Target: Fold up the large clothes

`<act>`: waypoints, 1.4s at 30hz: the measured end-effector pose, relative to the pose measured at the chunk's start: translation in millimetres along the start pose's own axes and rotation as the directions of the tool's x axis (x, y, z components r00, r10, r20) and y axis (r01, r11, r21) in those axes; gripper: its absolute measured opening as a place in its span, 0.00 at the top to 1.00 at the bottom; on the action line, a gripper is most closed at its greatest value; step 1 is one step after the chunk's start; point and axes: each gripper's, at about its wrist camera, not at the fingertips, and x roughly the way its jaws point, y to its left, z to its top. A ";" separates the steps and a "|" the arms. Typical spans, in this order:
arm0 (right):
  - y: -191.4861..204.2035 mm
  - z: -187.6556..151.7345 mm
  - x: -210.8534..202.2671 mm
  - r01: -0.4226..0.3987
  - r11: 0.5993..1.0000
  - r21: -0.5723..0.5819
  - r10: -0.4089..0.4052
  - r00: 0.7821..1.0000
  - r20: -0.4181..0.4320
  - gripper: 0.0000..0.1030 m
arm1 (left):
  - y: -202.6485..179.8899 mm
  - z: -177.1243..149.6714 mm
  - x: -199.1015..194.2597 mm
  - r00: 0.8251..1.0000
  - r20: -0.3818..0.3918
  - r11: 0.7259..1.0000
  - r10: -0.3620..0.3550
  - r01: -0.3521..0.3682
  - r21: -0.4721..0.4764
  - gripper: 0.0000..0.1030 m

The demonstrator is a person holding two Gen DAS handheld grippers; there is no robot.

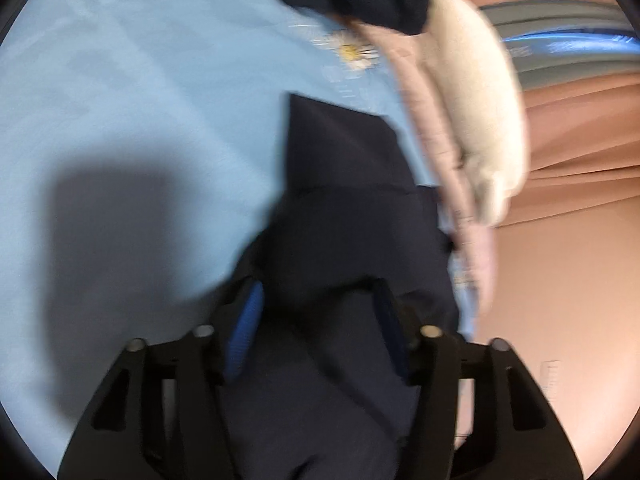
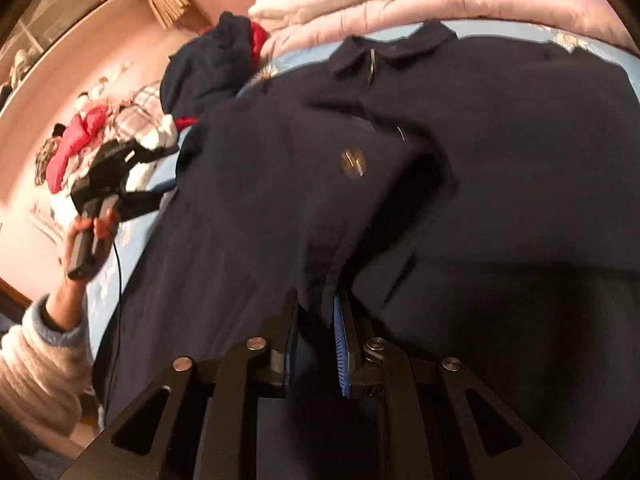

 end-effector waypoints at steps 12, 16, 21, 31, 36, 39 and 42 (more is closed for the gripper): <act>-15.0 27.7 -34.2 -0.067 0.956 0.287 0.001 0.975 0.222 0.50 | -74.0 -6.7 -17.0 0.987 0.120 0.931 0.106 -0.141 0.337 0.37; -30.0 43.6 -23.3 -0.086 0.925 0.371 -0.020 0.962 0.274 0.33 | -103.0 -13.2 16.5 0.986 0.122 0.883 0.117 -0.160 0.442 0.37; -36.6 50.0 -0.3 -0.051 0.899 0.436 -0.067 0.966 0.250 0.32 | -76.9 -10.4 56.1 0.966 0.085 0.859 0.245 -0.257 0.442 0.38; -14.6 62.3 13.8 0.026 0.954 0.299 -0.085 0.979 0.185 0.84 | -62.6 -8.6 51.0 0.969 0.066 0.876 0.236 -0.242 0.416 0.40; 7.3 94.4 -23.3 0.112 0.972 0.209 -0.173 0.937 0.302 0.86 | -67.3 -11.9 49.9 0.970 0.085 0.882 0.229 -0.244 0.403 0.40; 10.2 109.2 -41.4 0.139 0.973 0.184 -0.194 0.924 0.331 0.86 | -72.7 -17.7 54.9 0.963 0.102 0.861 0.249 -0.268 0.432 0.40; 3.3 109.1 -19.1 0.256 0.953 0.164 -0.290 0.928 0.235 0.86 | -74.8 -19.9 61.9 0.953 0.118 0.837 0.280 -0.302 0.457 0.38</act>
